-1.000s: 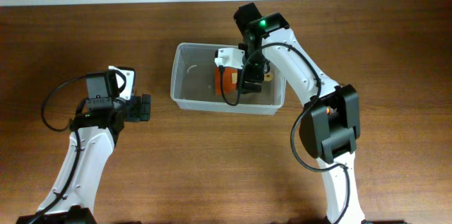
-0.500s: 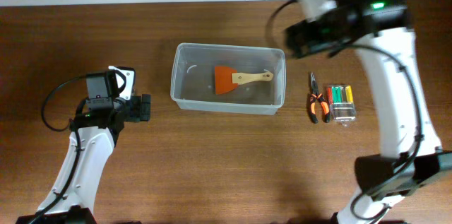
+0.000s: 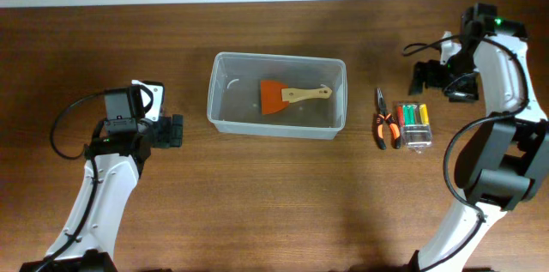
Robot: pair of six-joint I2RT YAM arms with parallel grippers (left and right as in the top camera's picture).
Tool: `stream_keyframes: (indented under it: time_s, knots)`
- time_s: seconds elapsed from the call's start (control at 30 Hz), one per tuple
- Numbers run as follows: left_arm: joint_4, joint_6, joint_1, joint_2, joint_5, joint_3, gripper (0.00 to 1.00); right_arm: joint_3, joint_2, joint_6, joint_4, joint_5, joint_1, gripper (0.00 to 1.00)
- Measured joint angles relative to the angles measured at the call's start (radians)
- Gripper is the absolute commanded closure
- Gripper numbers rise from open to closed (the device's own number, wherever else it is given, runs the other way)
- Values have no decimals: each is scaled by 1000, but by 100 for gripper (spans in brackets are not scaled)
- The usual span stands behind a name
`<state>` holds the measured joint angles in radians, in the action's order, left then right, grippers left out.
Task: Pack container
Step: 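Move the right gripper to the clear screwdriver case and grasp it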
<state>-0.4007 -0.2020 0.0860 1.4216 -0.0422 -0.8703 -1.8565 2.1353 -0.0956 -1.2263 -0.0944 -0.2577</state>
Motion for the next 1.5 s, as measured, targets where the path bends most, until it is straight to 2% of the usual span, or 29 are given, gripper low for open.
stream_keyframes:
  time_s: [0.2, 0.5, 0.7, 1.1, 1.27, 1.4, 1.5]
  knots:
    - [0, 0, 0, 0, 0, 0, 1, 121, 5, -62, 106, 27, 12, 2]
    - [0, 0, 0, 0, 0, 0, 1, 307, 13, -74, 236, 56, 12, 2]
    - [0, 0, 0, 0, 0, 0, 1, 336, 2, -75, 265, 82, 12, 19]
    - [0, 0, 0, 0, 0, 0, 1, 352, -8, -23, 263, 92, 12, 26]
    - [0, 0, 0, 0, 0, 0, 1, 342, -8, -11, 227, 86, 12, 42]
    - [0, 0, 0, 0, 0, 0, 1, 278, 0, -9, 140, 63, 12, 50]
    - [0, 0, 0, 0, 0, 0, 1, 164, 0, -8, 76, 44, 19, 51]
